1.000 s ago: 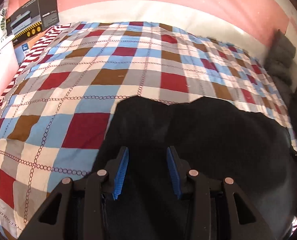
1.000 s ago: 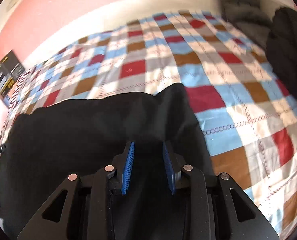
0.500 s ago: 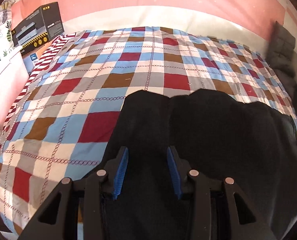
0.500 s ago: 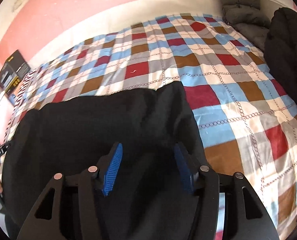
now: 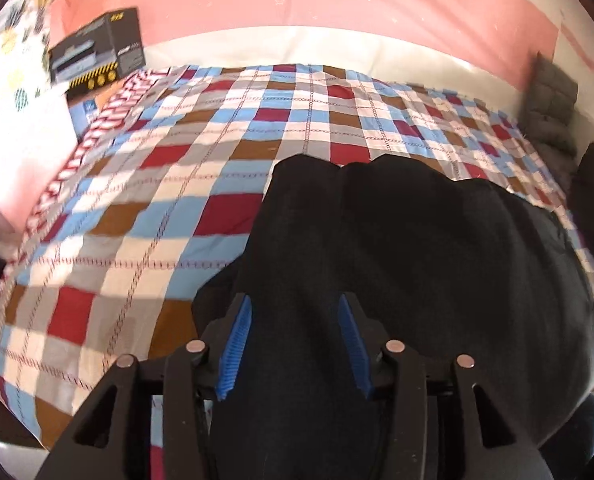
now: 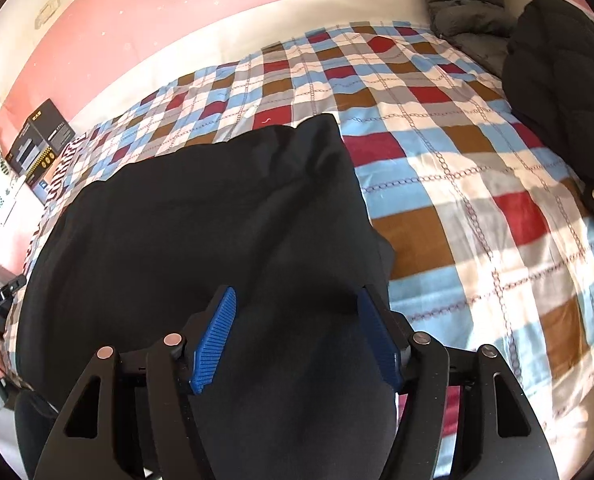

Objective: Fold large clothes

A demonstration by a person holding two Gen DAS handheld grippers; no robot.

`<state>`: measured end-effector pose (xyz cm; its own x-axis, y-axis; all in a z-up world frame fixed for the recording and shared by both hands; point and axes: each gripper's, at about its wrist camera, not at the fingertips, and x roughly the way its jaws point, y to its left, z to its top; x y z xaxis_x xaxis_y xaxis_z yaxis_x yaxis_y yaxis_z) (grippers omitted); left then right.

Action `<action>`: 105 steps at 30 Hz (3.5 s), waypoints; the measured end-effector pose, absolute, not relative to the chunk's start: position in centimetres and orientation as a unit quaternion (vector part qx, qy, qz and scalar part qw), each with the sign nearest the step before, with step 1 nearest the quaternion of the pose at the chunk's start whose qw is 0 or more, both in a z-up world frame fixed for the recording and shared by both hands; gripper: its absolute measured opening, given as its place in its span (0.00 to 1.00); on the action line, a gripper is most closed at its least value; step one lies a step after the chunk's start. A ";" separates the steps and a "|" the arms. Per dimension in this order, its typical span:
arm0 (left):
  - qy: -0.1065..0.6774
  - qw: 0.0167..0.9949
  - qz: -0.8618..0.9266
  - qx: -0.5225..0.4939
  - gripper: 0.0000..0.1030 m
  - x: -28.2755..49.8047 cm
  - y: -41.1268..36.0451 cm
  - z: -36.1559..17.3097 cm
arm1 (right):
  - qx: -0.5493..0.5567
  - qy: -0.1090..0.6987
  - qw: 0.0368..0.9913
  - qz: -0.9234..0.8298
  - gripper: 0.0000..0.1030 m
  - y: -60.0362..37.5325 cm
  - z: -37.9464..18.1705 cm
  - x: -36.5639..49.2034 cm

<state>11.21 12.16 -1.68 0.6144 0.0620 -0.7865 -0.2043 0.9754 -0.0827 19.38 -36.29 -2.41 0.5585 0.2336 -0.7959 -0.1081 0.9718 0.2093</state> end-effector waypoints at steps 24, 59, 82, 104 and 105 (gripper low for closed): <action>0.493 0.808 0.010 -0.323 0.85 11.7 18.8 -10.3 | 0.234 0.547 0.774 0.214 0.94 -40.7 -10.3 25.1; 0.432 0.887 -0.013 -0.163 0.24 12.0 13.7 3.6 | 0.141 0.483 0.822 0.268 0.32 -32.7 2.9 23.4; 0.356 0.919 0.048 -0.161 0.25 27.8 27.7 8.1 | 0.134 0.438 0.828 0.324 0.33 -18.3 5.3 40.8; 0.364 0.892 0.118 -0.241 0.55 22.8 34.3 -1.7 | 0.060 0.448 0.876 0.168 0.72 -21.3 0.4 37.3; 0.358 0.899 0.109 -0.227 0.55 21.8 33.2 -1.1 | 0.049 0.436 0.882 0.172 0.72 -20.9 0.8 36.1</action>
<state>21.77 33.16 -1.09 0.7201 0.0337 -0.6931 -0.3585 0.8732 -0.3300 36.07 -20.93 0.81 0.5605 0.3457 -0.7526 -0.2601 0.9362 0.2363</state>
